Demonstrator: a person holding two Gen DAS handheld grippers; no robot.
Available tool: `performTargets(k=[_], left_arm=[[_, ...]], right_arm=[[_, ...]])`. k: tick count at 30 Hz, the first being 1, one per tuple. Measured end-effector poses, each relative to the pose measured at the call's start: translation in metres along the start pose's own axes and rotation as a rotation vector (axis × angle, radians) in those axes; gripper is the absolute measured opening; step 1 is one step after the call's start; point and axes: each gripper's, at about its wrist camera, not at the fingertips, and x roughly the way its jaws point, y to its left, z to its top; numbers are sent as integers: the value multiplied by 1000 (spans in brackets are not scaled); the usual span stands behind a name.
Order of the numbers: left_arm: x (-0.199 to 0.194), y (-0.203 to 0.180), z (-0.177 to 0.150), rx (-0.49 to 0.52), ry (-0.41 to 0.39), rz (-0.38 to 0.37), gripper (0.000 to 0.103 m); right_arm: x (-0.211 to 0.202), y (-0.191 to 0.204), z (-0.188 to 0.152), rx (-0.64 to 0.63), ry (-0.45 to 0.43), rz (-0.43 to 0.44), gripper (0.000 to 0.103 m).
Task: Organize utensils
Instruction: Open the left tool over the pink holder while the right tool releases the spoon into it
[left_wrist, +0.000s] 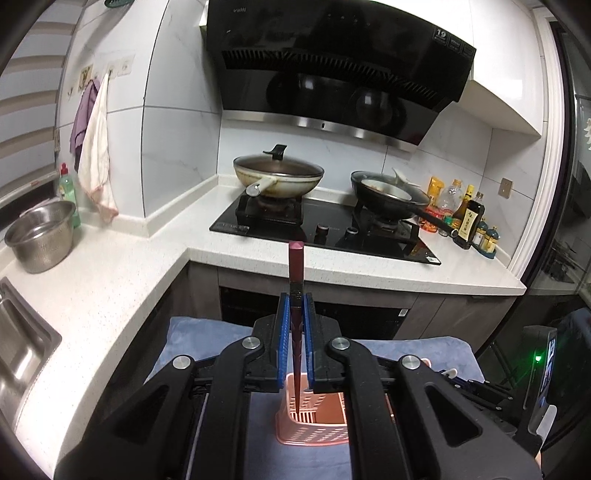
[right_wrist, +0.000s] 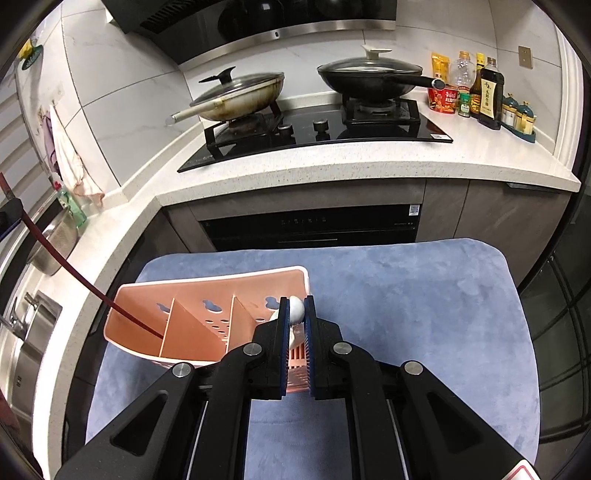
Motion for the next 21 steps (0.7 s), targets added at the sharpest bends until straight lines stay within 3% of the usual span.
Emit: performTargets(k=[7,15,21], left_arm=[[9,13,-4,-57,50,15,10],[-10,21,-9,-56,40,48,34],[-40,26,-21,-42,37,59,35]], right_arm=[[-8,-2,2,11,-24,-9,12],[-32,-3,-7,0,-44,-5,16],[-66,2,-30,-15,-56,9,18]])
